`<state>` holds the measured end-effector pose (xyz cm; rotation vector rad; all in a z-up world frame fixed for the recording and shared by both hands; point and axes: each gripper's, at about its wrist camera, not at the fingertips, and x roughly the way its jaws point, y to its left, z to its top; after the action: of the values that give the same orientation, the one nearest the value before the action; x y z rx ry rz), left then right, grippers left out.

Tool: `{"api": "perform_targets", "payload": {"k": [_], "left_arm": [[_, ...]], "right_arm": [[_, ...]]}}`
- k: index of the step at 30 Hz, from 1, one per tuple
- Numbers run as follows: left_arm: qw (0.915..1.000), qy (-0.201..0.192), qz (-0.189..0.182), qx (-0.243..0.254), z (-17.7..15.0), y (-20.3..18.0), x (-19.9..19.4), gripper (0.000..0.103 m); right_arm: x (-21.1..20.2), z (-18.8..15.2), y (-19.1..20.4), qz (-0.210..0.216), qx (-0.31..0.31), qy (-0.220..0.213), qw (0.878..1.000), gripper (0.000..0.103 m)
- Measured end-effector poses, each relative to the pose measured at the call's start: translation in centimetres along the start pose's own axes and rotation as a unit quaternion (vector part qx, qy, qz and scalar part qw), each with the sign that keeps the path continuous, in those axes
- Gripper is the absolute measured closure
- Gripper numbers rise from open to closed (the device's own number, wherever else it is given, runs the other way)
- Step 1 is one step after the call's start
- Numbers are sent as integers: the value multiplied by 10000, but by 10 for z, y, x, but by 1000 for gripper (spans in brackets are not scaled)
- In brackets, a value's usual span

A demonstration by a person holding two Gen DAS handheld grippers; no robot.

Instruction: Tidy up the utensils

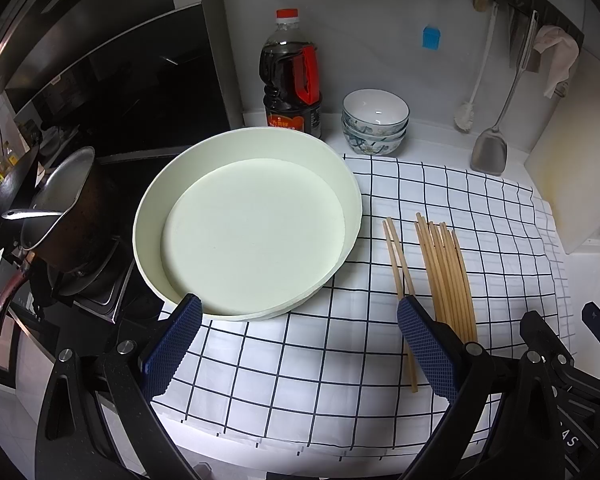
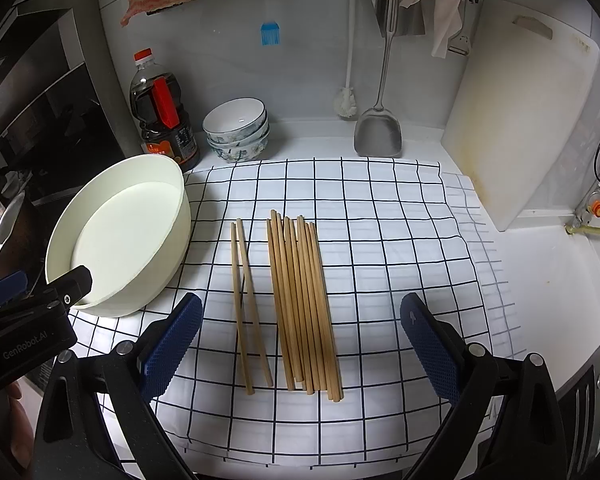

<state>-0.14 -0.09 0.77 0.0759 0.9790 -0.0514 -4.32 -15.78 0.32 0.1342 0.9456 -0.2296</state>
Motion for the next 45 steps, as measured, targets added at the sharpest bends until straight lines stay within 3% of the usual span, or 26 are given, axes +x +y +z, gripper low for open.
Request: {"api": "perform_targets", "payload": {"k": [15,24,35,45], "left_arm": [[9999,67,-92,52,-11,-9,11,7],[9997,55,-225,33,-28,-30,32,7],[9996,94,-232,102,-46,-65,72,7],[9999,16,-59,86,-56,-84,103,7]], "right_arm": [[10,-8,-18,110,36,29,9999,8],[27,-21,-54,538,-28,-87,9985,8],[90,-30,-75,674,-342,251,9968,8],[139,-26,-81,526,-388,460,9968,8]]}}
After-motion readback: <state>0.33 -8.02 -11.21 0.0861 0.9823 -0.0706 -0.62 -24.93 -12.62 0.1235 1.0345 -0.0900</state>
